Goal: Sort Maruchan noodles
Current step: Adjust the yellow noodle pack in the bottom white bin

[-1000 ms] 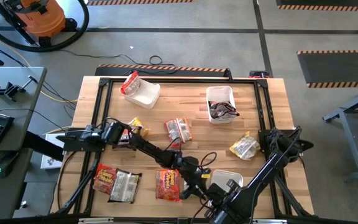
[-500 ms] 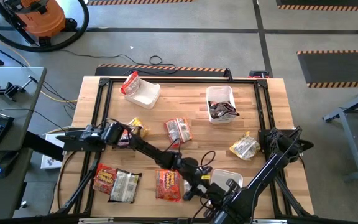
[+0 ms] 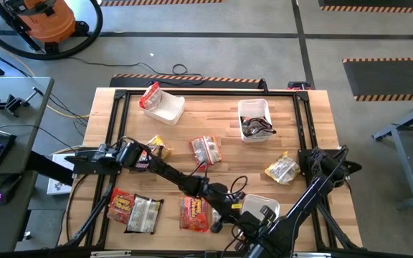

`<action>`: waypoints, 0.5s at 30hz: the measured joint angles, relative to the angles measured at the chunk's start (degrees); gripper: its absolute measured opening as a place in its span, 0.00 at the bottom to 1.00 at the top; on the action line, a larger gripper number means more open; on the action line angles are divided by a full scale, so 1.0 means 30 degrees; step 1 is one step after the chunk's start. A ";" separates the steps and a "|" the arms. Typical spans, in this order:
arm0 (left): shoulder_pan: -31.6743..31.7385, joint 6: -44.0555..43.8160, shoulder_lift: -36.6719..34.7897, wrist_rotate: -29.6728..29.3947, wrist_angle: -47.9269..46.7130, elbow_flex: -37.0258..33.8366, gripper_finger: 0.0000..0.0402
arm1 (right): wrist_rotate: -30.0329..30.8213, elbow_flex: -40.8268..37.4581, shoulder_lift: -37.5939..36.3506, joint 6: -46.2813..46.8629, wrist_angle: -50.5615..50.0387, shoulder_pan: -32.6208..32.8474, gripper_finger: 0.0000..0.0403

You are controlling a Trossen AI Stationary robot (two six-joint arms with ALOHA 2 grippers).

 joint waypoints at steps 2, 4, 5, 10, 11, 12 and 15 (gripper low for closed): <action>0.0006 0.0460 0.0000 -0.0014 -0.0007 0.0000 0.01 | -0.0385 0.0074 0.0000 -0.0664 -0.0119 -0.0020 0.03; 0.0006 0.1031 -0.0011 -0.0060 0.0082 0.0006 0.01 | -0.1223 0.0518 0.0000 -0.1618 -0.0570 -0.0051 0.08; 0.0006 0.1380 -0.0034 -0.0084 0.0033 0.0015 0.00 | -0.1750 0.0818 0.0000 -0.2007 -0.0916 -0.0082 0.11; -0.0259 0.4043 -0.0044 -0.0081 -0.0146 0.0000 0.00 | -0.3863 0.2653 -0.0036 -0.3962 -0.3555 -0.0085 0.33; -0.0326 0.4468 -0.0044 -0.0074 -0.0153 0.0000 0.00 | -0.3983 0.2848 -0.0036 -0.4331 -0.3933 -0.0070 0.38; -0.0386 0.4808 -0.0044 -0.0081 -0.0167 0.0000 0.00 | -0.4086 0.2922 -0.0036 -0.4849 -0.4145 -0.0036 0.42; -0.0574 0.5727 -0.0044 -0.0258 -0.0148 0.0000 0.00 | -0.4824 0.2828 -0.0036 -0.6701 -0.4116 -0.0051 0.55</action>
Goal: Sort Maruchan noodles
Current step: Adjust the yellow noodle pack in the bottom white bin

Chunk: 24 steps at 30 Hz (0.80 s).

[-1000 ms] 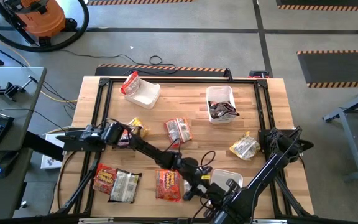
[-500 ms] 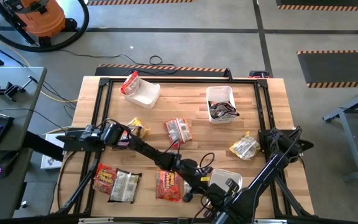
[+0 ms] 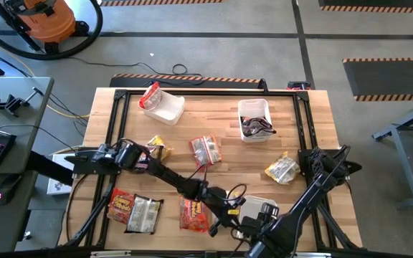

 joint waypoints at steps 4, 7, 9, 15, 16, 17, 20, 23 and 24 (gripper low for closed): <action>-0.0181 0.0953 0.0000 -0.0553 0.0032 0.0000 0.00 | -0.0733 -0.0607 0.0000 -0.2458 0.0154 -0.0030 0.65; -0.0243 0.1090 0.0007 -0.0617 0.0073 0.0000 0.00 | -0.1116 -0.1183 0.0000 -0.4273 0.0783 -0.0174 0.66; -0.0243 0.1276 0.0007 -0.0638 0.0103 0.0000 0.00 | -0.1138 -0.1659 0.0000 -0.5283 0.1352 -0.0305 0.65; -0.0228 0.1419 0.0015 -0.0734 0.0129 -0.0007 0.00 | -0.2069 -0.3647 0.0029 -0.7096 0.4106 -0.0817 0.61; -0.0229 0.1419 0.0015 -0.0768 0.0119 -0.0007 0.00 | -0.2325 -0.3880 0.0029 -0.7209 0.4606 -0.0865 0.60; -0.0229 0.1412 0.0015 -0.0868 0.0099 -0.0007 0.00 | -0.2602 -0.4079 0.0029 -0.7216 0.5084 -0.0922 0.58; -0.0243 0.1355 0.0015 -0.1347 -0.0017 -0.0007 0.00 | -0.3297 -0.4249 0.0036 -0.6581 0.5896 -0.0953 0.48; -0.0202 0.0283 0.0007 -0.1728 -0.0060 -0.0007 0.01 | -0.3581 -0.4243 0.0036 -0.5286 0.6264 -0.0793 0.33; -0.0125 -0.0028 -0.0141 -0.1747 -0.0557 -0.0034 0.03 | -0.3623 -0.4200 0.0036 -0.4917 0.6274 -0.0710 0.27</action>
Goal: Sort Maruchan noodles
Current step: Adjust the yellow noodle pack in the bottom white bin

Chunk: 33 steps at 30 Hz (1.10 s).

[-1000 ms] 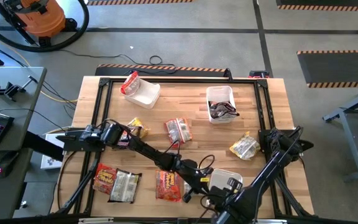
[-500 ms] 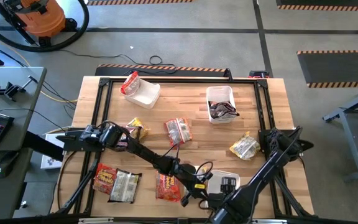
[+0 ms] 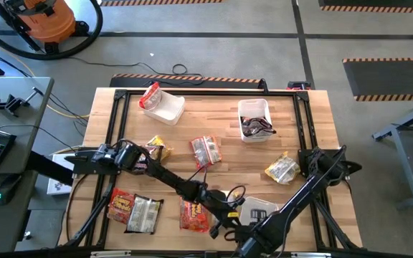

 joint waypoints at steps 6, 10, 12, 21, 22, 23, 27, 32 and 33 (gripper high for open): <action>0.0587 -0.0251 -0.2190 -0.1194 -0.5231 -0.0025 0.12 | -0.0138 0.0155 -0.0051 0.1936 -0.0082 0.0447 0.03; 0.0457 0.0086 -0.3639 -0.0171 -0.9633 0.0009 0.14 | -0.0098 0.0155 -0.0089 0.2507 -0.0175 0.0551 0.03; 0.0189 0.0181 -0.3652 0.0941 -1.0904 0.0003 0.12 | 0.0079 0.0155 -0.0121 0.2524 -0.0522 0.0594 0.02; -0.0548 -0.3090 -0.1865 0.2415 -0.4737 -0.1016 0.01 | 0.0658 0.0126 -0.0477 0.2304 -0.3644 0.0696 0.00; -0.0600 -0.3271 -0.1730 0.2349 -0.4025 -0.1008 0.01 | 0.0661 0.0126 -0.0495 0.2125 -0.3851 0.0696 0.00; -0.0718 -0.3549 -0.1671 0.2321 -0.3741 -0.1010 0.01 | 0.0654 0.0119 -0.0495 0.1960 -0.3967 0.0696 0.00; -0.1369 -0.3945 -0.1709 0.2324 -0.2605 -0.0987 0.00 | 0.0676 0.0119 -0.0495 0.1303 -0.3740 0.0695 0.00; -0.2302 -0.3924 -0.1702 0.0650 -0.1965 -0.0994 0.00 | 0.0494 0.0367 -0.0568 0.0944 -0.3127 0.1056 0.00; -0.2444 -0.3925 -0.1702 0.0012 -0.2014 -0.0994 0.00 | 0.0505 0.0467 -0.0570 0.0806 -0.2884 0.1208 0.00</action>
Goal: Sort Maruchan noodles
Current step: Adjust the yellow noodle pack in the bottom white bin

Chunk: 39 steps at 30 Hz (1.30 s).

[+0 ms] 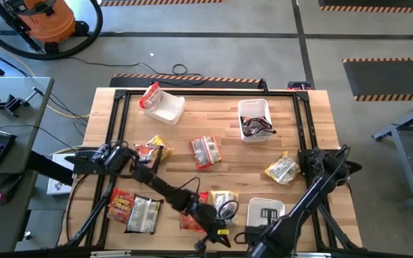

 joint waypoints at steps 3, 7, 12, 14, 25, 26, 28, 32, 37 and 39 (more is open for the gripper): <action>-0.0217 -0.0159 0.0000 -0.1100 0.0069 0.0000 0.00 | 0.0481 0.0148 -0.0012 -0.0151 0.0948 0.0406 0.00; -0.0083 -0.1619 0.0000 -0.1410 0.0293 0.0000 0.00 | 0.0739 0.0155 0.0055 -0.0124 0.1524 0.0661 0.01; -0.0056 -0.2226 0.0000 -0.1513 0.0374 0.0000 0.00 | 0.1030 0.0155 0.0243 0.0434 0.1426 0.0651 0.09; -0.0172 -0.2450 0.0016 -0.1497 0.0399 0.0000 0.00 | 0.1044 0.0155 0.0243 0.0807 0.1465 0.0589 0.15; -0.1037 -0.4321 0.2341 -0.0978 0.3612 0.0237 0.00 | 0.0389 0.0155 0.0144 0.1775 0.4678 0.0496 0.41; -0.1097 -0.4352 0.2542 -0.0974 0.3647 0.0475 0.00 | 0.0381 0.0155 0.0096 0.1979 0.4741 0.0436 0.42; -0.1193 -0.4347 0.2865 -0.0981 0.3732 0.0917 0.00 | 0.0389 0.0155 0.0021 0.2354 0.4792 0.0340 0.42; -0.1194 -0.4354 0.3462 -0.1081 0.3685 0.1570 0.00 | 0.0670 0.0155 -0.0166 0.2814 0.4789 0.0289 0.42; -0.1117 -0.4347 0.3838 -0.1896 0.3731 0.2191 0.00 | 0.1079 0.0155 -0.0639 0.3884 0.4387 0.0297 0.42; -0.1010 -0.4347 0.3944 -0.2120 0.3665 0.2295 0.00 | 0.1629 0.0155 -0.0864 0.4325 0.4269 0.0458 0.41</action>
